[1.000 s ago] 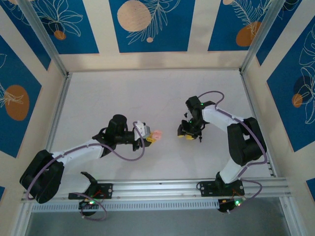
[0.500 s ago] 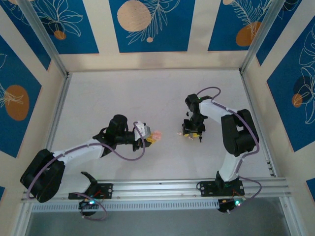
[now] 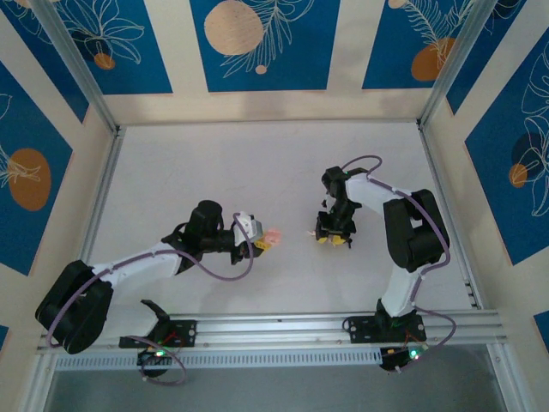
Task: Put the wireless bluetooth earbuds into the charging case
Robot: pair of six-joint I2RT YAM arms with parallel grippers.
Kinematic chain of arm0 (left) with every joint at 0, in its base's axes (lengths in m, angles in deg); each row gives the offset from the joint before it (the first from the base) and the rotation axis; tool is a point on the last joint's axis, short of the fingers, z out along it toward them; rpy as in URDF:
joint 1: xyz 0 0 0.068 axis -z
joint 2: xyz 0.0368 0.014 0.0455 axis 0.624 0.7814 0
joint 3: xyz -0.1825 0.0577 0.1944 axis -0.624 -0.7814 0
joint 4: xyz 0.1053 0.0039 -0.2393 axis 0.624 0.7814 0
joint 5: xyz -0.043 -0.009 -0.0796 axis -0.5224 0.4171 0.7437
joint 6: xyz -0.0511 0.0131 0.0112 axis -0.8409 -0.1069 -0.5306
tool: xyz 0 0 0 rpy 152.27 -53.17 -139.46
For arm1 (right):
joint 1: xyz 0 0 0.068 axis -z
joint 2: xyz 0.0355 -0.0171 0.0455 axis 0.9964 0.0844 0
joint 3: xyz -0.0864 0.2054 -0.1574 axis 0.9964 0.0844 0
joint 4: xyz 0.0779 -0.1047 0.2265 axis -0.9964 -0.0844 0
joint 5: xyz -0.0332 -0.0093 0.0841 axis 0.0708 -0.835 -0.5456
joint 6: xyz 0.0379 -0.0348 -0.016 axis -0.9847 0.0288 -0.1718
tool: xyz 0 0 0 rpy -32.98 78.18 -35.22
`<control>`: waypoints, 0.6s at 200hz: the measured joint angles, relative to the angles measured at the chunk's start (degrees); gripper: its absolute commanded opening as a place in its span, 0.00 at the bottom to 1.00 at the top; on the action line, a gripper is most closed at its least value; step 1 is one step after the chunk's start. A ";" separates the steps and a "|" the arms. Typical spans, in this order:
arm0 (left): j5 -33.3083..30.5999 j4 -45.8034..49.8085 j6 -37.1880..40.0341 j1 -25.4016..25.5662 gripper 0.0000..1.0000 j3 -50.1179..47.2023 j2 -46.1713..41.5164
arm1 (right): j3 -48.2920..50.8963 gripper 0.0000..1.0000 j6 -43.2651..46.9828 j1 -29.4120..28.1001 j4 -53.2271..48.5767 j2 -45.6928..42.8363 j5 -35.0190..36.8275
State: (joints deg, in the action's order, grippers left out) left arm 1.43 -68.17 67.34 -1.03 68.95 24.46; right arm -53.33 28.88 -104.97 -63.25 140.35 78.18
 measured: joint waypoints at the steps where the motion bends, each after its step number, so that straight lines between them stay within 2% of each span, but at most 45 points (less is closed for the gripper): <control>1: 0.00 0.00 0.00 0.00 0.17 0.00 0.00 | 0.00 0.41 0.00 0.00 -0.04 0.00 0.00; 43: 0.00 0.04 0.02 0.00 0.17 0.04 0.00 | -1.99 0.44 0.26 0.20 -2.36 -0.46 1.95; 75: -0.02 0.04 0.17 0.00 0.17 0.04 0.00 | -4.79 0.42 2.75 0.26 -4.00 0.00 5.33; 120: -0.02 0.09 0.20 0.00 0.17 0.04 0.00 | -7.37 0.37 8.28 -1.92 -5.20 5.31 9.09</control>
State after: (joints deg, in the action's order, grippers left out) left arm 1.41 -68.08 67.54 -1.03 69.00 24.46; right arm -60.69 37.16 -106.89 -68.45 145.66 87.27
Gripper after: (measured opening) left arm 0.177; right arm 0.387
